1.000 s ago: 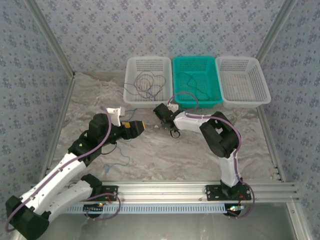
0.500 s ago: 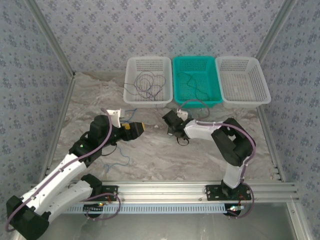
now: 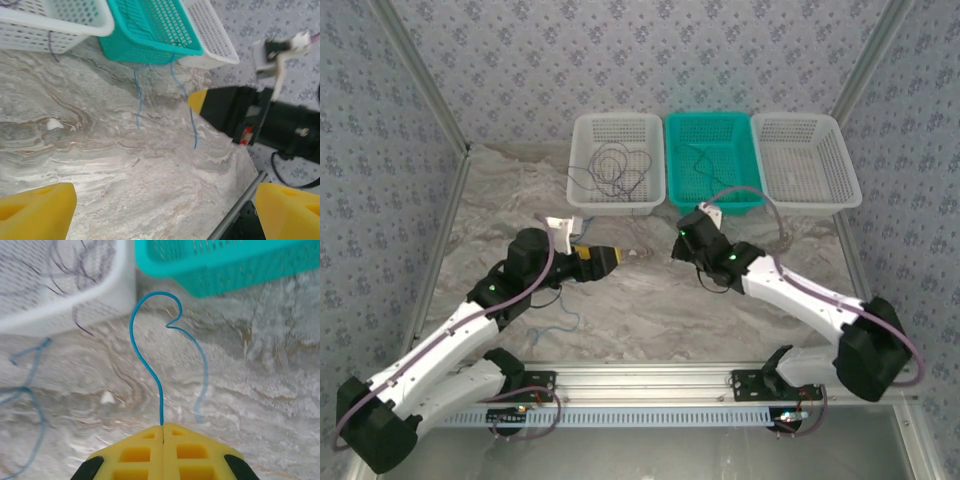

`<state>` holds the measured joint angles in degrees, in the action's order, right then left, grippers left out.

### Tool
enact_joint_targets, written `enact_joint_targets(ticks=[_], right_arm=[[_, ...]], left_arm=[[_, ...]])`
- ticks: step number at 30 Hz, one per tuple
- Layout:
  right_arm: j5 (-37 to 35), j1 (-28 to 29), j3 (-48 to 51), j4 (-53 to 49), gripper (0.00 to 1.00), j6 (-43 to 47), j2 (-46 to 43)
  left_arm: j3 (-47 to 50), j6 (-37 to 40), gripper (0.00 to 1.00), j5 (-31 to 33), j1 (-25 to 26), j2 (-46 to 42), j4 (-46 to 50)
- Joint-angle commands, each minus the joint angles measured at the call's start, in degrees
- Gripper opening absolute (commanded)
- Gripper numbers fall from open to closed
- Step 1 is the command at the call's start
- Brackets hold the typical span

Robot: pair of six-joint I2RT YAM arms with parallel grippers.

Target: Untangle the cables

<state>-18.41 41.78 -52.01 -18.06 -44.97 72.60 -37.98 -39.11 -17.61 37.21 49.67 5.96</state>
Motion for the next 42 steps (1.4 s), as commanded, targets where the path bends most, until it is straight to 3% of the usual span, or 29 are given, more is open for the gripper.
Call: enact_joint_targets(ticks=[1, 5, 14, 21, 29, 30, 33, 34, 38, 42], right_arm=[[-0.6, -1.4, -3.9, -2.8, 0.0, 2.0, -2.2], [1.3, -5.6, -8.9, -2.5, 0.0, 3.4, -3.2], [-2.6, -18.7, -15.8, 5.7, 0.0, 8.4, 0.4], [-4.5, -31.5, -25.1, 8.9, 0.0, 12.8, 12.2], [-0.9, -42.9, -38.4, 3.1, 0.0, 6.6, 30.4], [0.9, -43.9, -40.4, 1.3, 0.03, 5.8, 32.5], [0.7, -44.9, -47.0, -5.7, 0.56, 6.1, 37.0], [-0.4, -44.7, -49.4, -8.7, 0.64, 6.7, 37.8], [2.0, -43.4, -51.1, -10.7, 0.67, 8.4, 35.6], [7.9, -41.0, -44.2, -7.4, 0.67, 10.1, 27.7]], left_arm=[[-2.5, 2.2, 0.92, -1.6, 1.7, 1.2, -2.5], [-3.7, 3.0, 0.93, -0.1, 3.7, 1.7, -1.8], [-3.5, 3.5, 0.93, 0.8, 6.6, 2.5, -2.7], [-5.1, 5.0, 0.94, 2.9, 7.6, 2.0, -0.2], [-5.3, 3.8, 0.94, 8.3, 7.7, 0.4, 3.5], [-5.5, 3.3, 0.94, 10.3, 7.7, 0.2, 5.0], [-7.2, 1.4, 0.94, 18.5, 7.6, 0.1, 12.9], [-8.2, 0.6, 0.94, 21.8, 7.4, 0.4, 16.6], [-8.7, -2.6, 0.94, 29.2, 5.9, 0.9, 23.3], [-7.5, -8.7, 0.94, 32.2, 1.3, 0.7, 26.5]])
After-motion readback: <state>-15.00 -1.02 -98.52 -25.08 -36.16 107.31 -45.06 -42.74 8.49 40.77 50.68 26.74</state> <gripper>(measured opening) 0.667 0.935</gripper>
